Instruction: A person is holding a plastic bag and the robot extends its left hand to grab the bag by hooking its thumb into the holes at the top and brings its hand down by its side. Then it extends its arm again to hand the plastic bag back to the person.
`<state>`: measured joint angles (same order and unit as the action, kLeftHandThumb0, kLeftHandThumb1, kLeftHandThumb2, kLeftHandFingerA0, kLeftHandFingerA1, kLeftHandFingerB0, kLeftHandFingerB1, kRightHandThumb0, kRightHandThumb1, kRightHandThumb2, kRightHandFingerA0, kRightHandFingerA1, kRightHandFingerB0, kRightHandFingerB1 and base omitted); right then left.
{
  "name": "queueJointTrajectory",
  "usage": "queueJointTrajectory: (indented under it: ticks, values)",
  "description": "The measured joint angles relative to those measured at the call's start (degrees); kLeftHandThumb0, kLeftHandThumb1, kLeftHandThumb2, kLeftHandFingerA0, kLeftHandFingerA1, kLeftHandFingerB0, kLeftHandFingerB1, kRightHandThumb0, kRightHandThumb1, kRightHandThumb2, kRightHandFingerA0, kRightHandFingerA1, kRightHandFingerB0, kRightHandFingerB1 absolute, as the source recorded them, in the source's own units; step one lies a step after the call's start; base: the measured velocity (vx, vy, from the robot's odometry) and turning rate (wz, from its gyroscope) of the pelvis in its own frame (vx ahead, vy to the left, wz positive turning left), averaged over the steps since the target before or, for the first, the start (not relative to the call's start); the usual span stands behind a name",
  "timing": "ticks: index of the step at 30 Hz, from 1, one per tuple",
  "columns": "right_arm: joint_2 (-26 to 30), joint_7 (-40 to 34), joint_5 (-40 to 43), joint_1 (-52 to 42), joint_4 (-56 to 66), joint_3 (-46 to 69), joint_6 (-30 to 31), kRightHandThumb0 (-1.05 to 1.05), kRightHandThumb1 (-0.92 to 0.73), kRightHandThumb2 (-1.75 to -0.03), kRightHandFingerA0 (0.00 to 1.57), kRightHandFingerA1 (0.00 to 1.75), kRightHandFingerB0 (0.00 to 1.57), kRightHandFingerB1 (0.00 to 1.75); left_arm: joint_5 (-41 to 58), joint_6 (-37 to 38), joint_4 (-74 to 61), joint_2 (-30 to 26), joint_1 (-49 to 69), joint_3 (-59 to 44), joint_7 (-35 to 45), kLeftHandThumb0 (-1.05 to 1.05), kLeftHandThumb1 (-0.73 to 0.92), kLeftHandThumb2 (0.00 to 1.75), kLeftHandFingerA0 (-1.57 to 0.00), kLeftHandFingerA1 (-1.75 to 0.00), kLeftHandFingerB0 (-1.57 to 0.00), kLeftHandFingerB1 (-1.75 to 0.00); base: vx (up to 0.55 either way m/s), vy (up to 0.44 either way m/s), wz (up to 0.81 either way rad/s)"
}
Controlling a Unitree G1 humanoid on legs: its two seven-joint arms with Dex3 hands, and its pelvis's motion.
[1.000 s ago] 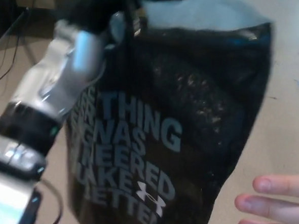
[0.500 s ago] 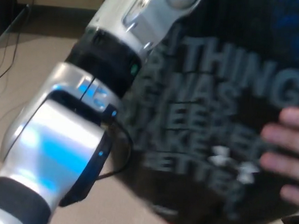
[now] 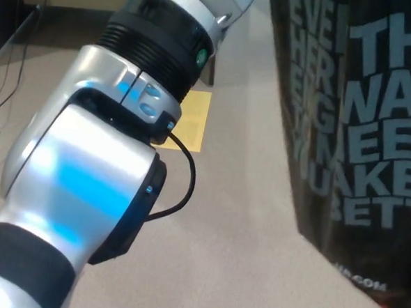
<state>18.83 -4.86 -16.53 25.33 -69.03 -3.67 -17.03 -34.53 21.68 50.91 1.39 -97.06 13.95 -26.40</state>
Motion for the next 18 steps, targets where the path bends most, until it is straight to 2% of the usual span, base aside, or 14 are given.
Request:
queueJointTrajectory:
  ticks: [1, 2, 3, 4, 5, 6, 7, 8, 9, 15, 16, 17, 18]
  values:
    - [0.0, 0.1, 0.0, 0.0, 0.0, 0.0, 0.1, -0.45, -0.58, -0.84, 0.71, 0.68, 0.44, 0.5, 0.0, -0.1, 0.0, 0.0, 0.0, 0.0, 0.1, -0.32, 0.62, 0.58, -0.71, -0.92, -0.58, -0.38, 0.0, 0.0, 0.0]
    - [0.0, 0.2, 0.0, 0.0, 0.0, 0.0, 0.1, -0.45, -0.58, -0.84, 0.71, 0.68, 0.44, 0.5, 0.1, -0.3, -0.1, 0.0, 0.0, 0.0, 0.4, -0.32, 0.62, 0.58, -0.71, -0.92, -0.58, -0.38, 0.0, 0.0, 0.0]
    - [0.0, 0.2, 0.1, 0.0, 0.0, 0.0, 0.2, -0.45, -0.58, -0.84, 0.7, 0.66, 0.44, 0.5, 0.1, -0.4, -0.2, 0.0, 0.0, 0.0, 0.8, -0.54, 0.46, 0.73, -0.27, -0.45, -0.19, -0.4, 0.0, 0.0, 0.0]
    - [0.0, 0.2, 0.1, 0.0, 0.0, 0.0, 0.2, -0.39, -0.69, -0.61, 0.71, 0.52, 0.49, 0.37, 0.2, -0.8, -0.4, -0.1, 0.0, 0.2, 1.5, -0.61, 0.39, 0.76, -0.04, -0.29, -0.04, -0.19, 0.0, 0.0, 0.0]
    - [0.0, 0.2, 0.1, 0.0, 0.0, 0.0, 0.2, -0.38, -0.69, -0.61, 0.74, 0.57, 0.49, 0.37, 0.3, -1.2, -0.6, -0.1, 0.0, 0.2, 2.5, -0.62, 0.38, 0.77, 0.0, -0.2, 0.0, -0.15, 0.0, 0.0, 0.0]
    - [0.0, 0.2, 0.1, 0.0, 0.0, 0.0, 0.2, -0.38, -0.69, -0.61, 0.74, 0.57, 0.49, 0.37, 0.4, -1.8, -0.8, -0.1, 0.0, 0.3, 3.6, -0.62, 0.38, 0.77, 0.0, -0.2, 0.0, -0.15, 0.0, 0.0, 0.0]
    - [0.0, 0.2, 0.1, 0.0, 0.0, 0.0, 0.2, -0.38, -0.69, -0.61, 0.74, 0.58, 0.49, 0.37, 0.5, -2.2, -1.0, -0.2, 0.1, 0.4, 4.4, -0.7, 0.41, 0.79, 0.0, -0.12, 0.0, -0.08, 0.0, 0.0, 0.0]
    - [0.0, 0.2, 0.1, 0.0, 0.0, 0.0, 0.2, -0.39, -0.69, -0.61, 0.73, 0.58, 0.49, 0.37, 0.6, -2.8, -1.3, -0.3, 0.2, 0.5, 5.6, -0.75, 0.48, 0.56, 0.0, -0.15, 0.0, -0.06, 0.0, 0.0, 0.0]
    - [0.0, 0.2, 0.1, 0.0, 0.0, -0.1, 0.2, -0.38, -0.68, -0.61, 0.73, 0.56, 0.5, 0.38, 0.8, -3.1, -1.5, -0.4, 0.3, 0.6, 6.4, -0.74, 0.42, 0.82, 0.0, -0.1, 0.0, -0.07, 0.0, 0.0, 0.0]
    - [0.0, 0.2, 0.0, 0.1, 0.0, -0.1, 0.2, -0.37, -0.69, -0.61, 0.76, 0.59, 0.51, 0.38, 2.0, -4.4, -5.0, -2.4, 2.2, 0.8, 12.3, -0.79, 0.45, 0.84, 0.0, 0.0, 0.0, -0.04, 0.0, 0.0, 0.0]
    - [0.0, 0.2, 0.0, 0.1, 0.0, -0.1, 0.2, -0.37, -0.69, -0.61, 0.74, 0.58, 0.5, 0.38, 2.2, -4.5, -5.9, -2.9, 2.8, 0.8, 13.3, -0.85, 0.52, 0.56, 0.0, 0.0, 0.0, 0.0, 0.0, 0.0, 0.0]
    - [0.0, 0.2, 0.0, 0.2, 0.0, -0.1, 0.2, -0.37, -0.69, -0.61, 0.74, 0.58, 0.5, 0.38, 2.4, -4.6, -7.0, -3.6, 3.6, 0.8, 14.4, -0.85, 0.52, 0.56, 0.0, 0.0, 0.0, 0.0, 0.0, 0.0, 0.0]
    - [0.0, 0.2, 0.0, 0.2, 0.0, -0.2, 0.2, -0.37, -0.69, -0.61, 0.76, 0.58, 0.5, 0.38, 2.5, -4.6, -8.0, -4.1, 4.3, 0.8, 15.2, -0.81, 0.46, 0.85, 0.0, 0.0, 0.0, -0.02, 0.0, 0.0, 0.0]
